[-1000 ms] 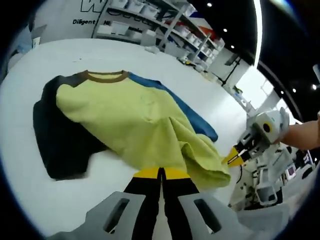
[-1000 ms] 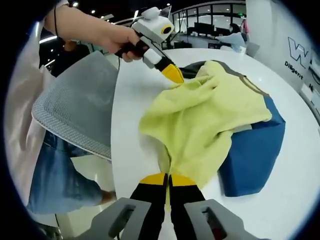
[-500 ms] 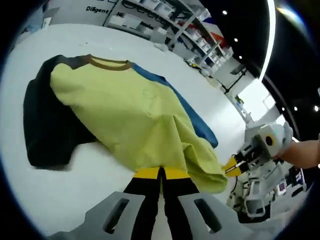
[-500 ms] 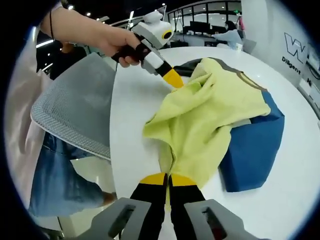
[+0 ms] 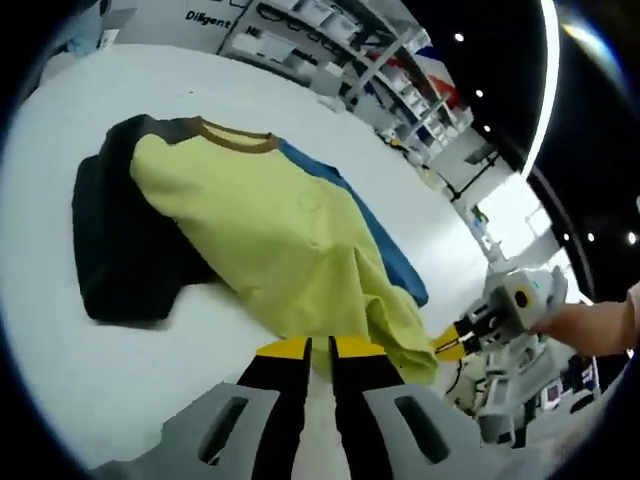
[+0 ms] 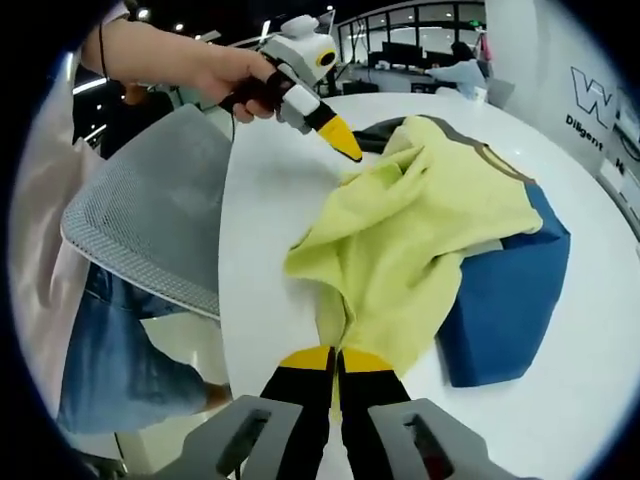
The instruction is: Fold the garment on the visible template until the final outline fits inside the template.
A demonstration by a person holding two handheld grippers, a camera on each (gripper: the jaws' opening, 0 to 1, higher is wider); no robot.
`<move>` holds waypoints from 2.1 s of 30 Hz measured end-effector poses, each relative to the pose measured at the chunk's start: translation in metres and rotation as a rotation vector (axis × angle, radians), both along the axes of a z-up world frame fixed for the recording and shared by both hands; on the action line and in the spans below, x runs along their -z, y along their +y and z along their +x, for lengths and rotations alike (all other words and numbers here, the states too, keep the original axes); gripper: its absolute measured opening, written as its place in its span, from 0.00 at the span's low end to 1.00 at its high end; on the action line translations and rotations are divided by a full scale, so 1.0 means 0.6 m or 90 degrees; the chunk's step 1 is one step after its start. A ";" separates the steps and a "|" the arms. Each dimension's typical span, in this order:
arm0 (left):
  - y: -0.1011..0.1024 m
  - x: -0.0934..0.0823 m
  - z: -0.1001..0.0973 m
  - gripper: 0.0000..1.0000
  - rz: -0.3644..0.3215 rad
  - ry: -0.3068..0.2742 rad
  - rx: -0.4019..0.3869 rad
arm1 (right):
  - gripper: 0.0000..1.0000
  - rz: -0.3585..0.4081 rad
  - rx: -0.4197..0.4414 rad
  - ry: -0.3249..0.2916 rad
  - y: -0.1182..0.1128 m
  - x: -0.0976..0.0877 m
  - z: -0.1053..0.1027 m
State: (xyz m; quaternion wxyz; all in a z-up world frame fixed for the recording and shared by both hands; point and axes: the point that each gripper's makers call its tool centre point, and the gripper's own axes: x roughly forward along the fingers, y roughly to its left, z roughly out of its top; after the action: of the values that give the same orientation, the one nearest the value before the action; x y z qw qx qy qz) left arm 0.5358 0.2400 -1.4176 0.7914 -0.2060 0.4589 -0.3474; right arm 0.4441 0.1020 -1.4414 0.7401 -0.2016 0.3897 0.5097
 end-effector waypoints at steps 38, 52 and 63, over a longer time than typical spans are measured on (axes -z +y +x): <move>0.171 -0.068 -0.041 0.00 0.031 0.130 0.082 | 0.00 -0.012 -0.041 -0.016 -0.008 -0.010 -0.007; 0.237 -0.011 -0.116 0.00 0.153 0.225 0.150 | 0.00 0.003 -0.133 0.021 0.013 -0.027 -0.057; 0.257 0.018 -0.145 0.00 0.208 0.242 0.197 | 0.00 -0.042 -0.141 0.034 0.002 0.007 -0.067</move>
State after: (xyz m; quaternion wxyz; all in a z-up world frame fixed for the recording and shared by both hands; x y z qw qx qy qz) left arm 0.4489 0.3940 -1.4283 0.6515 -0.0648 0.6746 -0.3409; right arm 0.4040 0.1031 -1.4455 0.6616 -0.2541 0.4006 0.5807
